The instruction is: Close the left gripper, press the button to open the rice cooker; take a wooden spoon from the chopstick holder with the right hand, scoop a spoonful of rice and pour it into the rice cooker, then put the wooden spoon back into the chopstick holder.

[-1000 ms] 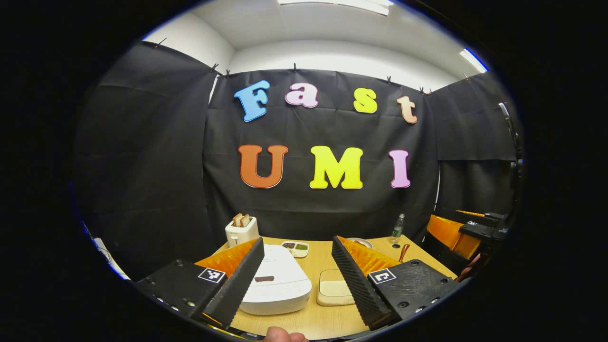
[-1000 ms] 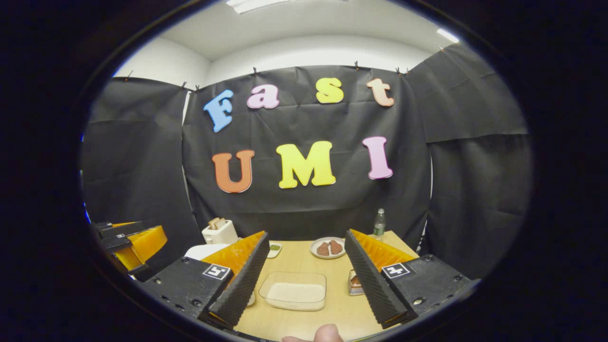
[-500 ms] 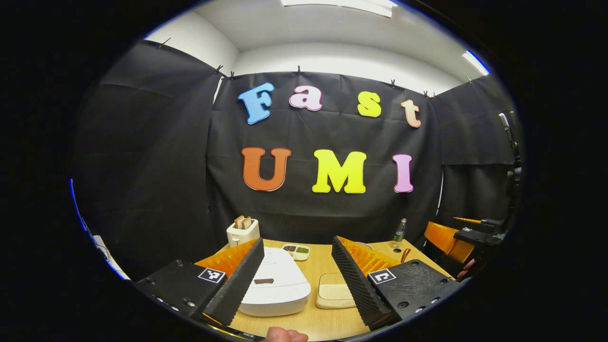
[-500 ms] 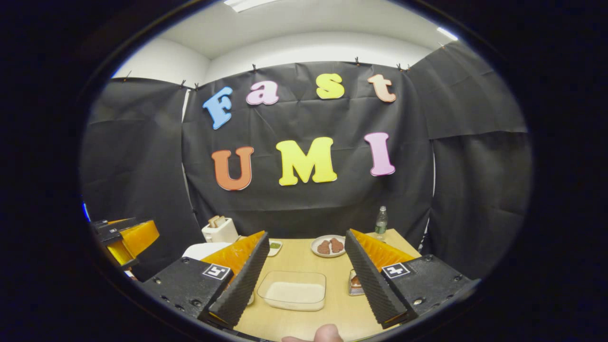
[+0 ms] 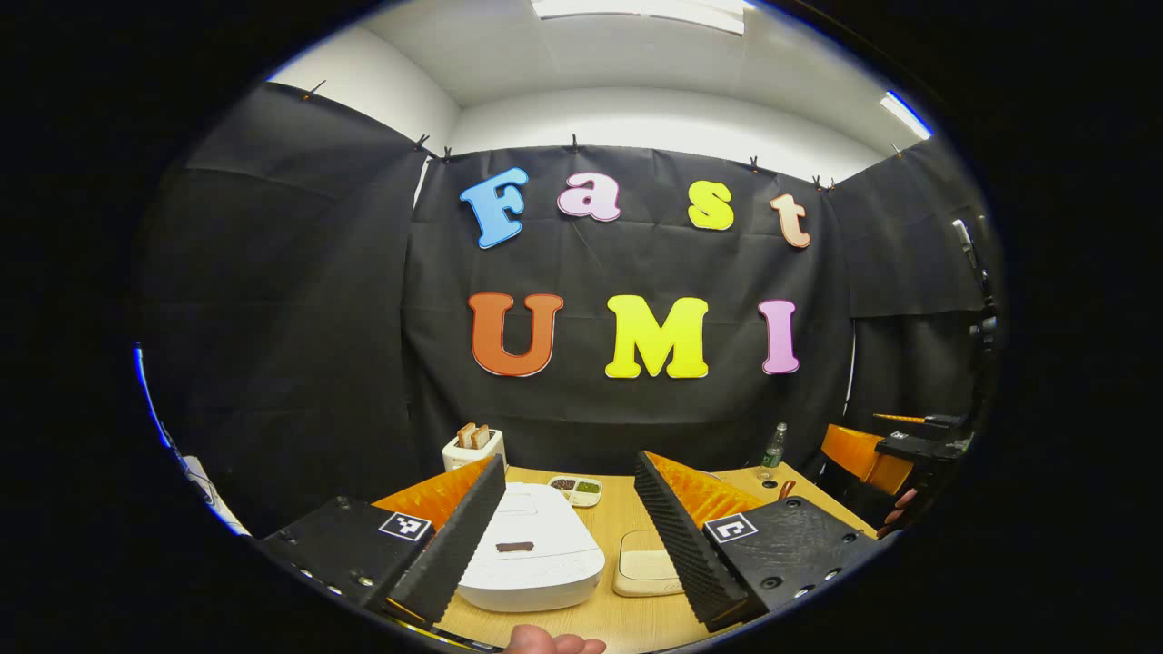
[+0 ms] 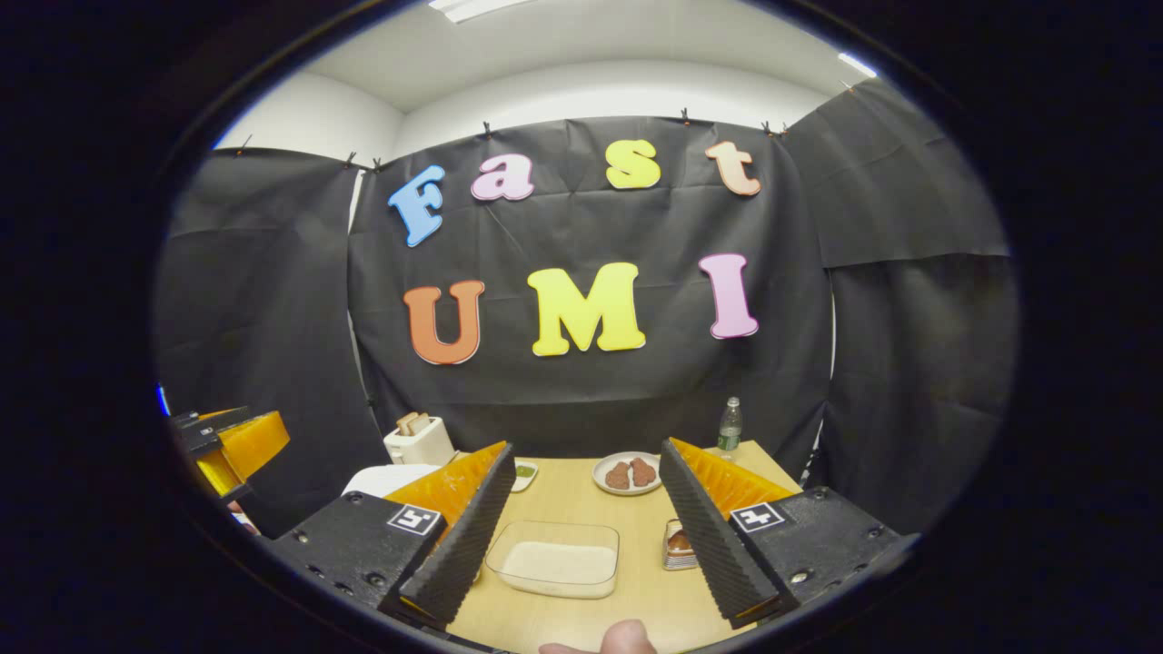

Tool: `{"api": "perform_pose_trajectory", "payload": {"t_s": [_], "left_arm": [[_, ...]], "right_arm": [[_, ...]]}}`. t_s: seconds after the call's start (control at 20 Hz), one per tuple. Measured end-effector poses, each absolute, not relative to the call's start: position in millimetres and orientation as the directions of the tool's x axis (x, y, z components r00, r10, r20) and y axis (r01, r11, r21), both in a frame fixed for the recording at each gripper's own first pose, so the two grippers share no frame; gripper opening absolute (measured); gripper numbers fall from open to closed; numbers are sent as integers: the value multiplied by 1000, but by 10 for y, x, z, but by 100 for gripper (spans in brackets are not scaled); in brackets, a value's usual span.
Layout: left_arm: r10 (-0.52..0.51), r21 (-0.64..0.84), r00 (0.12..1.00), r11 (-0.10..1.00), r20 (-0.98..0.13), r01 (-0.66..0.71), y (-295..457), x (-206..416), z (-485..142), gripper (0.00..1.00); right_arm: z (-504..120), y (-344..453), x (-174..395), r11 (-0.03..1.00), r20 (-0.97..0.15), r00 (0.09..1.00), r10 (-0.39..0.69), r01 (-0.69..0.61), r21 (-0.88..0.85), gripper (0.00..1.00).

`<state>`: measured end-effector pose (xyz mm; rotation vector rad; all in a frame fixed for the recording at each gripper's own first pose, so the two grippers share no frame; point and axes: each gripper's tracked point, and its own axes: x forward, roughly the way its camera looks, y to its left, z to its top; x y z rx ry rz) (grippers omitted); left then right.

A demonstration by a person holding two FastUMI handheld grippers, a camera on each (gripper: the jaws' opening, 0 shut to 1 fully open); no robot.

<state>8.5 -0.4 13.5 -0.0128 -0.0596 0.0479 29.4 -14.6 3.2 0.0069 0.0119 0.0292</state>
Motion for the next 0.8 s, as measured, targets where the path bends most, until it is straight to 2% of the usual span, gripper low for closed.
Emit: {"api": "perform_pose_trajectory", "payload": {"t_s": [0.45,0.8], "left_arm": [[66,-17,997,998,48,-65,-31,125,78,94],[87,-15,996,996,-5,-87,-14,182,-88,94]], "right_arm": [[35,-121,388,999,-15,998,53,-53,5,100],[33,-126,582,997,-20,997,77,-77,4,100]]}}
